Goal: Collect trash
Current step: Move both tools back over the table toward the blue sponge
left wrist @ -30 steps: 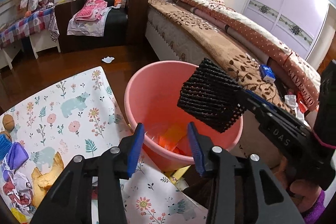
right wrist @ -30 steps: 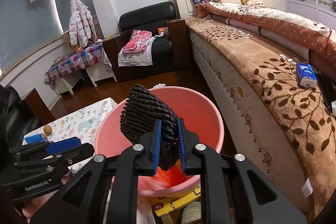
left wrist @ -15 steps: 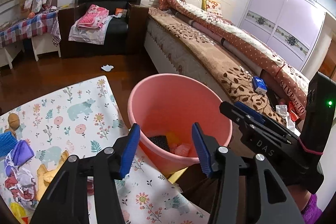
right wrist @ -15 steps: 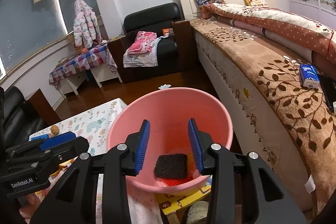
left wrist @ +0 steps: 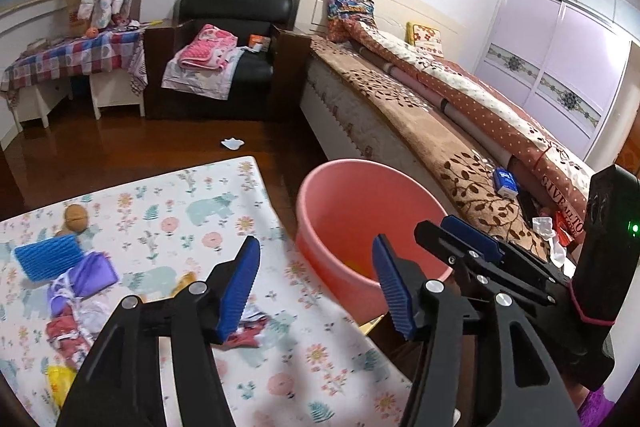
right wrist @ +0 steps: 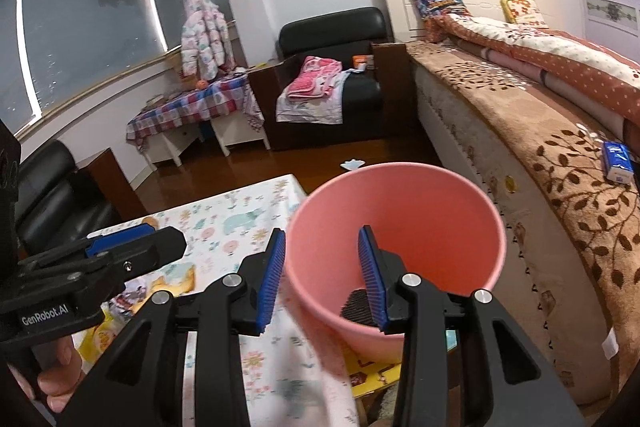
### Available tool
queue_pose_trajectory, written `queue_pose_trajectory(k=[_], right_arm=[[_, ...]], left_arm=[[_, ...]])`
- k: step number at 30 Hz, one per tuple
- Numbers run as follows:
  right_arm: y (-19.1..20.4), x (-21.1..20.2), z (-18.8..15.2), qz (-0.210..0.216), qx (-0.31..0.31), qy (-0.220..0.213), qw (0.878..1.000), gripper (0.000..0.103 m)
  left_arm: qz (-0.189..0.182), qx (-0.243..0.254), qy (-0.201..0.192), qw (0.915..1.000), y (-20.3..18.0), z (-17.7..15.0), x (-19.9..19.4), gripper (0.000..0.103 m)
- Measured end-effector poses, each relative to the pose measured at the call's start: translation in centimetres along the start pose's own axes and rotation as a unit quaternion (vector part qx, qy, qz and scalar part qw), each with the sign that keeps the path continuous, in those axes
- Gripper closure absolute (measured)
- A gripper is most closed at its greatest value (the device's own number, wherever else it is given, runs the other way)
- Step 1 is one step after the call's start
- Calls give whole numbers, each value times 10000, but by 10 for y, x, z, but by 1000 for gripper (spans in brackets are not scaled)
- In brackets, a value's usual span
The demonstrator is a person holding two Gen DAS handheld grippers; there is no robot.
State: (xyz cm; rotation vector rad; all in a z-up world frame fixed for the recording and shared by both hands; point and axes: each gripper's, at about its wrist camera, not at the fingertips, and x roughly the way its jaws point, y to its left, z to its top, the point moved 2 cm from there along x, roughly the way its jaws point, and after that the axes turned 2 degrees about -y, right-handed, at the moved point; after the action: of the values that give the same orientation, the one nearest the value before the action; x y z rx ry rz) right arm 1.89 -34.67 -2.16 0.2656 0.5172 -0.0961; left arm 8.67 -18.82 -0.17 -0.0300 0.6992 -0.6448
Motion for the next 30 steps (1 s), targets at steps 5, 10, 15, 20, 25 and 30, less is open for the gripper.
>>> queue_pose_trajectory(k=[5,10,15,20,25,30], right_arm=[[18,0,-5,252,-34,103,9996,64],[35,1,-11,399,-187,219,9988,64],[51,3,-19,566,-277,384,9973,65],[65,8,-26,697,-469,518,9951,64],[74,12,-31,783,-604,616,9932,65],[79,18,-37,841,-685,716,9915,65]], left_arm=[[226,-100,-117,9996,27,-5,-25,45],[558,-187,-220,9980,58,-13,-51,45],[997,-240,-343,9941,89,-26,-77,45],[1312,-353,-266,9904,116,-46,-93,45],[1569,-464,-95,9865,139,-65,-95,45],[1767,-584,-60,9825,160,-71,-96,45]])
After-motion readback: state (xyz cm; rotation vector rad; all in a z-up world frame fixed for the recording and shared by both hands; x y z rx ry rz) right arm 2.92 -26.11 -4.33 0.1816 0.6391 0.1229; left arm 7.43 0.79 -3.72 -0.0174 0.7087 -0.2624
